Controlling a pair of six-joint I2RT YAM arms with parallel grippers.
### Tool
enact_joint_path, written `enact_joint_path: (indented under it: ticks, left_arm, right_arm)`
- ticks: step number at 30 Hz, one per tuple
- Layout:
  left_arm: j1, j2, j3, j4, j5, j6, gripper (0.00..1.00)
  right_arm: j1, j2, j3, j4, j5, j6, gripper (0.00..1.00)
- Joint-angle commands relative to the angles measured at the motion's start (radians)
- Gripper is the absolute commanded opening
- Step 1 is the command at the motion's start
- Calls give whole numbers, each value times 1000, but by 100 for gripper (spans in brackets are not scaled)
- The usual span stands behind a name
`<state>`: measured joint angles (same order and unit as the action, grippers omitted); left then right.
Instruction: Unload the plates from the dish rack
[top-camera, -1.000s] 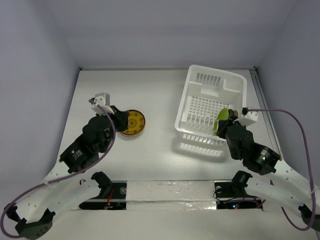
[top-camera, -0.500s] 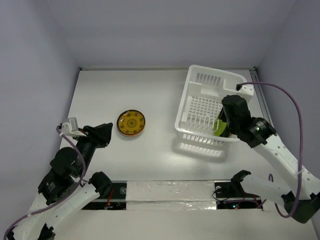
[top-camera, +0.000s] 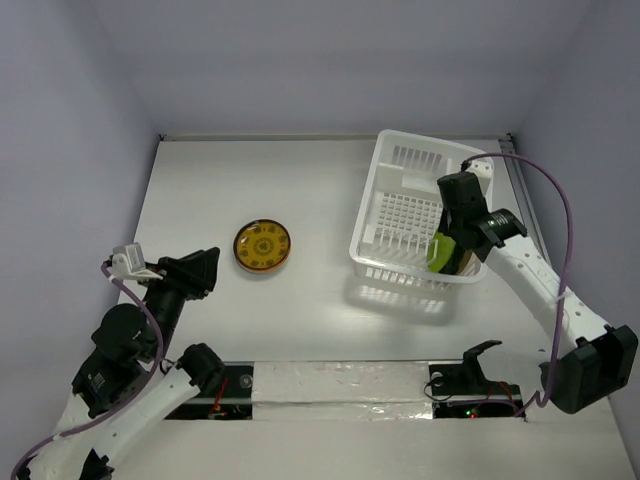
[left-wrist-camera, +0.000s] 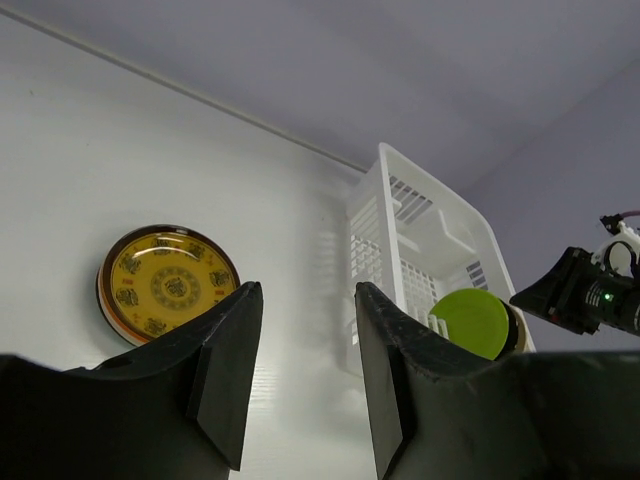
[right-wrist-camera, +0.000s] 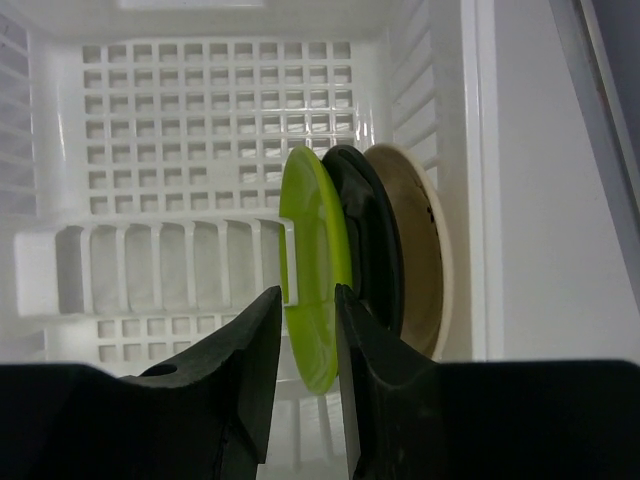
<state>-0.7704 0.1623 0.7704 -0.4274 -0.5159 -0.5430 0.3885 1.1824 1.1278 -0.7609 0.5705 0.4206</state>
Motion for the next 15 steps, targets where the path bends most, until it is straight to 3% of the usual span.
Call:
enact_joint_path:
  ticks: [1, 15]
  left_arm:
    - [5, 32, -5, 24, 11, 3, 39]
    - [14, 11, -8, 30, 24, 8, 39]
  right_arm:
    - [-26, 35, -19, 78, -23, -14, 34]
    - [-57, 167, 3, 63, 42, 20, 34]
